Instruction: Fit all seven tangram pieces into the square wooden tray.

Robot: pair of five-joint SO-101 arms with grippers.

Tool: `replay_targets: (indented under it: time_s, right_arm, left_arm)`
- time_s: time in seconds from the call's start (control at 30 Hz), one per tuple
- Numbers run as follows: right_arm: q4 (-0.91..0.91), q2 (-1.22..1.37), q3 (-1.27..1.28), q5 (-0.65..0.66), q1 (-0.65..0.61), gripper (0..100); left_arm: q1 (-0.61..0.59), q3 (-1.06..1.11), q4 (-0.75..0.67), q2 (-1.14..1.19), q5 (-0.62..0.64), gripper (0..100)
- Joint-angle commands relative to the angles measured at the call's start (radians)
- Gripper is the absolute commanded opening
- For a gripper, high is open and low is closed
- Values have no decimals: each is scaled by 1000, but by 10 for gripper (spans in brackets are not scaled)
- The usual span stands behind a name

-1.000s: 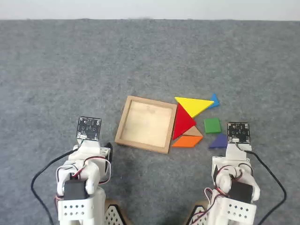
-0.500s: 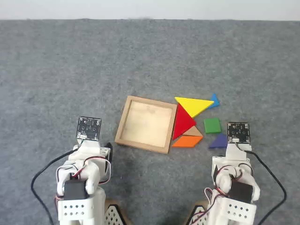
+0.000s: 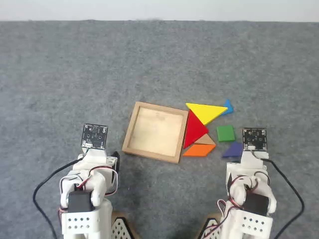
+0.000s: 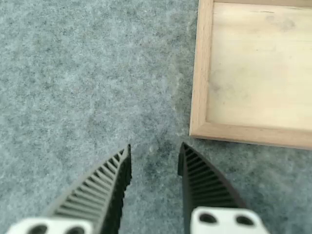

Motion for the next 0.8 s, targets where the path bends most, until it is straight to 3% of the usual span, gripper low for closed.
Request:
replay_targets:
  time_s: [0.0, 0.13, 0.2, 0.33, 0.5, 0.77]
  right_arm:
    - [-159, -19, 3, 17, 44, 59]
    - [-183, -19, -77, 140, 188, 62]
    - [-153, -18, -137, 195, 193, 59]
    - [-122, -10, -293, 170, 176, 61]
    - [-111, 237, -489, 170, 65, 61]
    - [-35, 1106, -1008, 106, -288, 63]
  left_arm:
    - [2, -8, 9, -28, -6, 153]
    - [2, -8, 9, -28, -6, 153]
    - [2, -8, 9, -28, -6, 153]
    - [2, -8, 9, -28, -6, 153]
    - [2, -8, 9, -28, -6, 153]
    - [2, -8, 9, -28, -6, 153]
